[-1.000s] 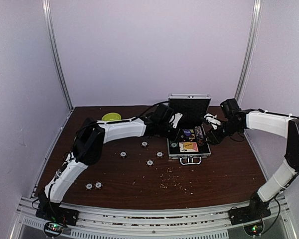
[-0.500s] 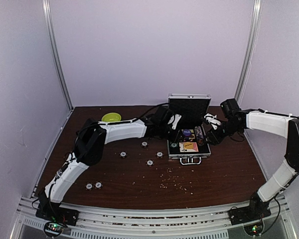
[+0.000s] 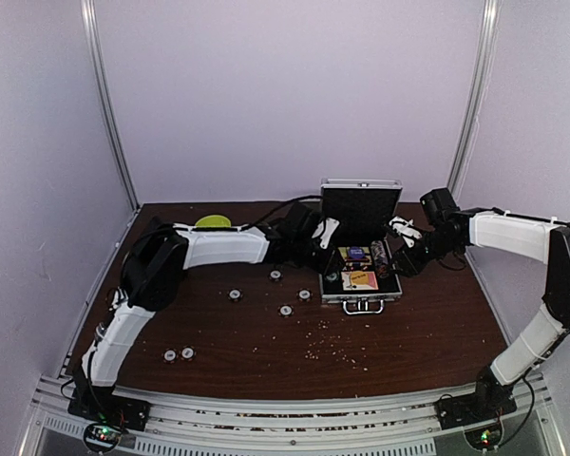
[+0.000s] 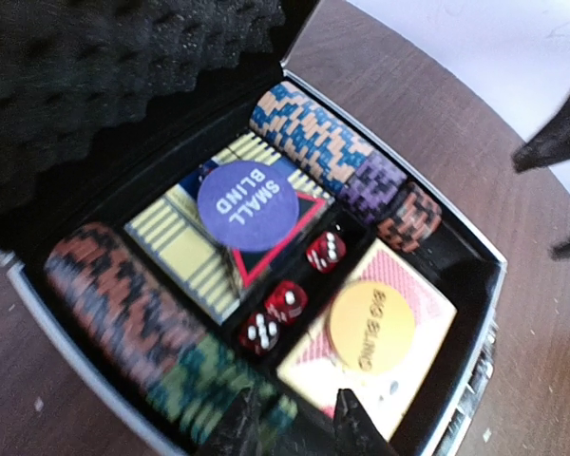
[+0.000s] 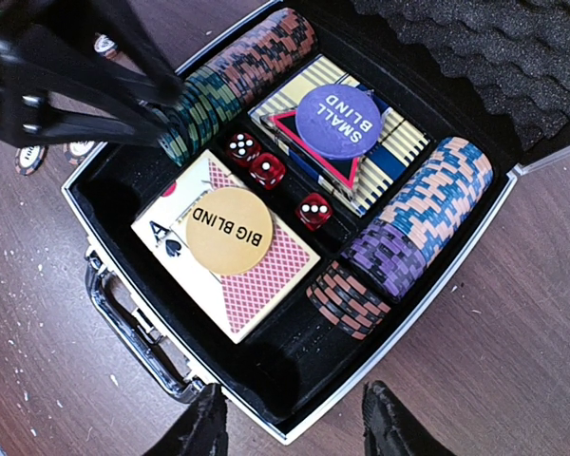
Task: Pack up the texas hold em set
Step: Place the dice in the slot, then pick up the poker chip from the center of the board.
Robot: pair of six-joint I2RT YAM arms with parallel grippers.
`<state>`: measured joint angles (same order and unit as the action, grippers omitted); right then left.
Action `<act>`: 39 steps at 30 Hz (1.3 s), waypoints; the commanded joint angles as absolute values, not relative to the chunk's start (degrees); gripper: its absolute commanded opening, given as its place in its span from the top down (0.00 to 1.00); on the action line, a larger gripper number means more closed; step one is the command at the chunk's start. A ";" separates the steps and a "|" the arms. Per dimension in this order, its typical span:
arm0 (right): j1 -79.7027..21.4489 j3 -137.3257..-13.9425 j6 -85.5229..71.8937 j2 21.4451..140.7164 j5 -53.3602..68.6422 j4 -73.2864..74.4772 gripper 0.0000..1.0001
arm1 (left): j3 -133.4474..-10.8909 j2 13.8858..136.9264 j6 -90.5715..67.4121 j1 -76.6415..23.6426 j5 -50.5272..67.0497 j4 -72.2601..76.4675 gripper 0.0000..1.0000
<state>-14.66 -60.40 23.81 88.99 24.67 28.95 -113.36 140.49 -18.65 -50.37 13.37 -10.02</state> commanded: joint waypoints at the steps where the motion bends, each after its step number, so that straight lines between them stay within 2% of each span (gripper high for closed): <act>1: -14.68 -61.42 24.08 87.51 25.41 29.32 0.50 | -104.93 129.20 -16.59 -51.04 11.15 -5.10 0.72; 7: -14.72 -61.47 24.21 88.09 26.56 29.50 0.50 | -91.84 118.58 -14.47 -51.09 6.68 -8.92 0.66; 18: -14.94 -61.61 24.81 88.33 27.10 30.06 0.50 | -98.09 121.46 -5.44 -50.98 -1.94 -36.24 0.51; 27: -14.92 -61.52 25.05 88.57 27.00 30.21 0.50 | -100.79 125.15 -2.32 -50.09 -0.33 -37.83 0.44; 39: -15.02 -61.60 25.36 89.25 26.97 30.56 0.50 | -102.51 126.25 0.60 -49.95 5.81 -37.97 0.46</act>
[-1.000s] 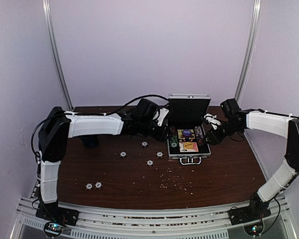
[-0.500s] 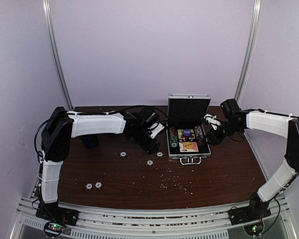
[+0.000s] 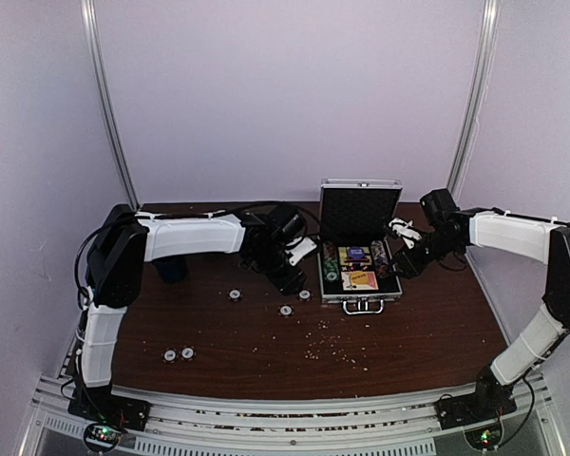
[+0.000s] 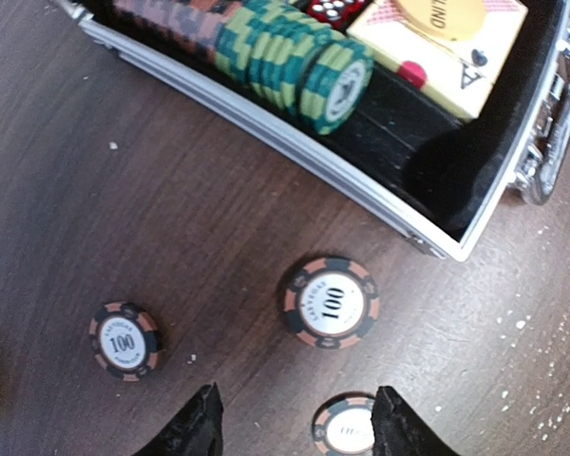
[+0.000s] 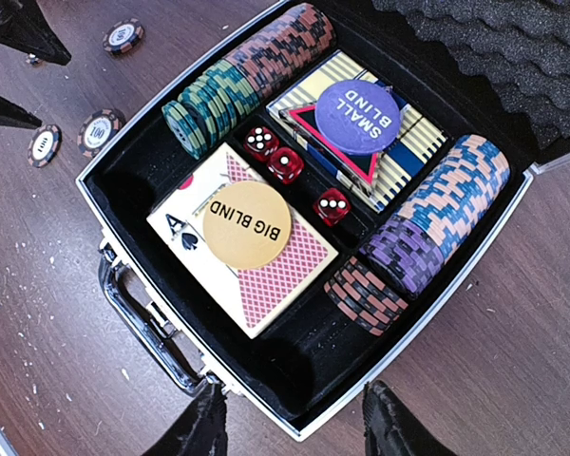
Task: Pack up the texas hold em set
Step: Pick up the poker chip from the center of the board.
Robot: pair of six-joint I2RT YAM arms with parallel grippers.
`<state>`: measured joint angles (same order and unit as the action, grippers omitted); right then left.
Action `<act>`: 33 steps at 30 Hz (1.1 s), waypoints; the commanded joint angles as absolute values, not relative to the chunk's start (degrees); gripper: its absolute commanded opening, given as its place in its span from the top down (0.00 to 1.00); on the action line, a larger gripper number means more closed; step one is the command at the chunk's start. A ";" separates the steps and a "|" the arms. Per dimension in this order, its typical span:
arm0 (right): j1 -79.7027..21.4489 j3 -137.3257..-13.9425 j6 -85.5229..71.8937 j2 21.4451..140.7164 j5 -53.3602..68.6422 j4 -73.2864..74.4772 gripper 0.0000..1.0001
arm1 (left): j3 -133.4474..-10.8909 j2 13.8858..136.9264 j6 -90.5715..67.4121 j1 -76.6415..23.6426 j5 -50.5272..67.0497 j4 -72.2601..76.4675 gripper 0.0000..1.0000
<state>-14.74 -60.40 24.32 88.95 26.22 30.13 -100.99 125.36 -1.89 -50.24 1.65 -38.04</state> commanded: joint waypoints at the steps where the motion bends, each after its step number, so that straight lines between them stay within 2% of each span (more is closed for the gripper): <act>1: -15.03 -61.66 25.38 89.36 26.98 30.65 0.50 | -102.61 126.50 0.95 -49.93 6.41 -37.90 0.46; 25: -15.21 -61.78 25.65 89.80 26.99 31.07 0.50 | -106.85 133.90 2.48 -49.92 10.71 -35.18 0.46; 33: -15.21 -61.78 25.69 89.74 27.04 31.19 0.50 | -107.13 135.07 2.19 -49.92 9.84 -34.35 0.49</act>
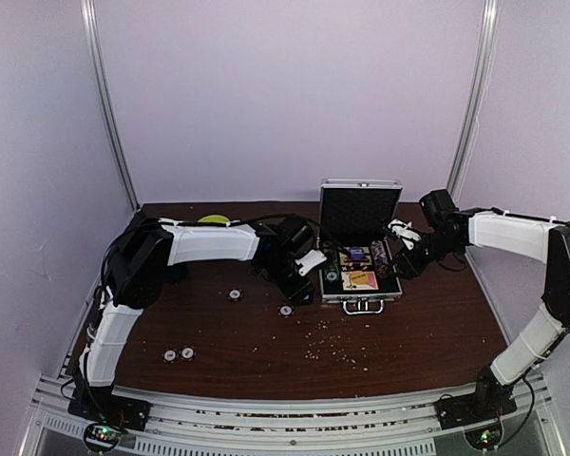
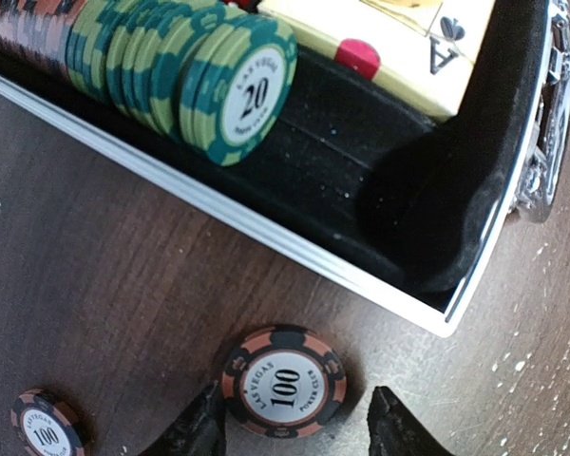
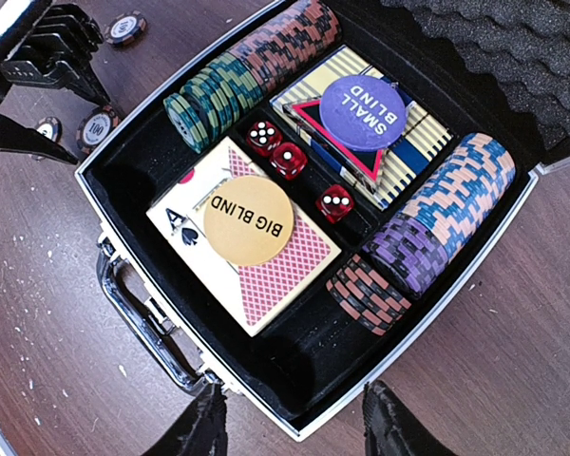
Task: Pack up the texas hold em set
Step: Pick up the poker chip from the center of the board.
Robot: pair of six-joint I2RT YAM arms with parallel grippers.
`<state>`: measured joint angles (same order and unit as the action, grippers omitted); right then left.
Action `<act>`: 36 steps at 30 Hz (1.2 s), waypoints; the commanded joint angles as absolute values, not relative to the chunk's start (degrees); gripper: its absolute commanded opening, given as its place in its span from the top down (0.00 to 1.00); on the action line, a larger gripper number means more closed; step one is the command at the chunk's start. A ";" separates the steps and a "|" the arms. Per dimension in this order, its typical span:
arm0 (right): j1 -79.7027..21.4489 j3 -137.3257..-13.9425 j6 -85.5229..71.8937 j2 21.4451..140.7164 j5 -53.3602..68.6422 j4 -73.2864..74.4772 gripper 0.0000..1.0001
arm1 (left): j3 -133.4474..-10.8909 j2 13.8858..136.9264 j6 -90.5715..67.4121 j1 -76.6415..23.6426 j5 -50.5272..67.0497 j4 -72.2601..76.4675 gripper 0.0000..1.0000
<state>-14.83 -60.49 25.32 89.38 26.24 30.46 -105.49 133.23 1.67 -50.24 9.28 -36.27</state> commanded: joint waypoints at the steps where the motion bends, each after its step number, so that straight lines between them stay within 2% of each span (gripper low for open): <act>1: -15.21 -61.79 25.71 89.81 27.07 31.19 0.50 | -107.14 135.15 2.11 -49.92 9.43 -34.34 0.49; 10: -15.29 -61.79 25.81 90.09 27.11 31.31 0.50 | -106.87 135.94 2.02 -50.03 8.91 -34.30 0.50; 16: -15.29 -61.79 25.85 90.18 27.07 31.35 0.50 | -106.77 136.19 2.11 -50.01 7.80 -34.36 0.55; 26: -15.38 -61.90 25.93 90.53 27.16 31.61 0.50 | -106.10 136.47 2.70 -50.70 5.18 -34.37 0.54; 36: -15.45 -61.94 26.00 90.54 27.16 31.63 0.50 | -105.44 134.89 3.43 -50.84 4.78 -35.93 0.63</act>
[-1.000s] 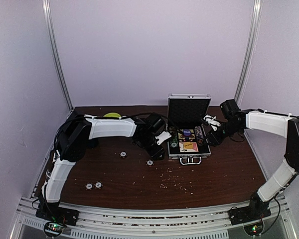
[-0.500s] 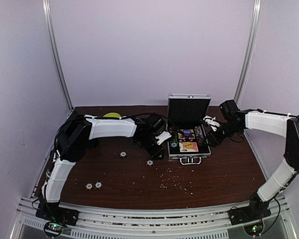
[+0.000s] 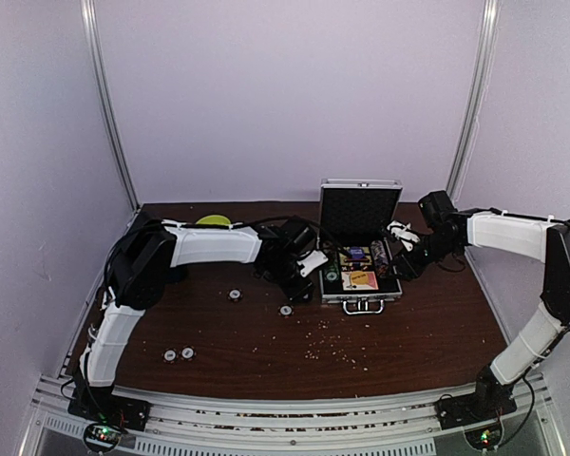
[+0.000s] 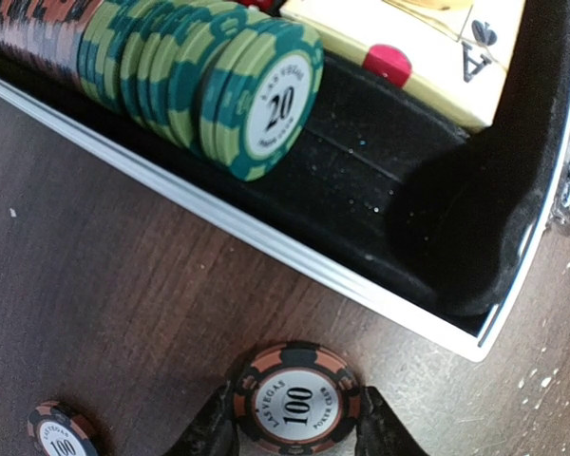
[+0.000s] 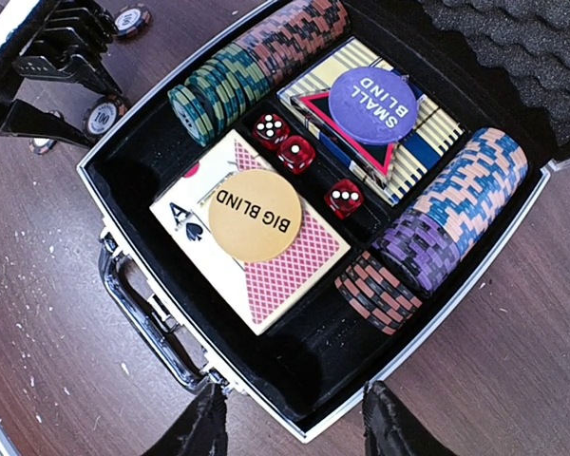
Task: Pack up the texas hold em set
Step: Pick up the poker chip from the center of the board, then place the poker chip in the poker chips pile.
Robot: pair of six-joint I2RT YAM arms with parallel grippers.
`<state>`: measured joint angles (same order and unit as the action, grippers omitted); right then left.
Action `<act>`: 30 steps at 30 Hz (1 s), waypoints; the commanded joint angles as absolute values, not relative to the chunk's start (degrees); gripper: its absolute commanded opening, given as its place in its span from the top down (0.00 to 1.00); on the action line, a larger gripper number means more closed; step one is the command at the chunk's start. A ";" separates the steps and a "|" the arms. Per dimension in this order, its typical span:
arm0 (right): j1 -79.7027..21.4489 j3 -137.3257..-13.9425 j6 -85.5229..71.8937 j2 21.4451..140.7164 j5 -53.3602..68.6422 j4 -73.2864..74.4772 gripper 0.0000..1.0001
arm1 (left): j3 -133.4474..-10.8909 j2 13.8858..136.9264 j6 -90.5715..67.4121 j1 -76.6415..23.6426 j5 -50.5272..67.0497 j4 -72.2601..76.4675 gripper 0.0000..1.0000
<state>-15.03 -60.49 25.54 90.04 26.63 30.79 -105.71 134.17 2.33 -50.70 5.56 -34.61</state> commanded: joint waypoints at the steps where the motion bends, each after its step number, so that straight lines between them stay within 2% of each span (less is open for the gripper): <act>1: -15.47 -61.95 26.01 90.57 27.16 31.62 0.50 | -105.32 134.46 3.43 -50.85 4.97 -35.97 0.65; 14: -15.55 -61.96 26.06 90.69 27.07 31.71 0.50 | -99.71 123.52 2.22 -50.87 4.34 -35.99 0.68; 30: -16.04 -62.05 26.19 91.09 26.90 31.81 0.50 | -90.88 120.62 0.81 -50.89 8.06 -36.41 0.68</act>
<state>-15.40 -60.51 25.58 90.37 26.76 31.51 -91.20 122.26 1.41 -50.72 6.37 -37.43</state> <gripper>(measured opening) 0.498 0.361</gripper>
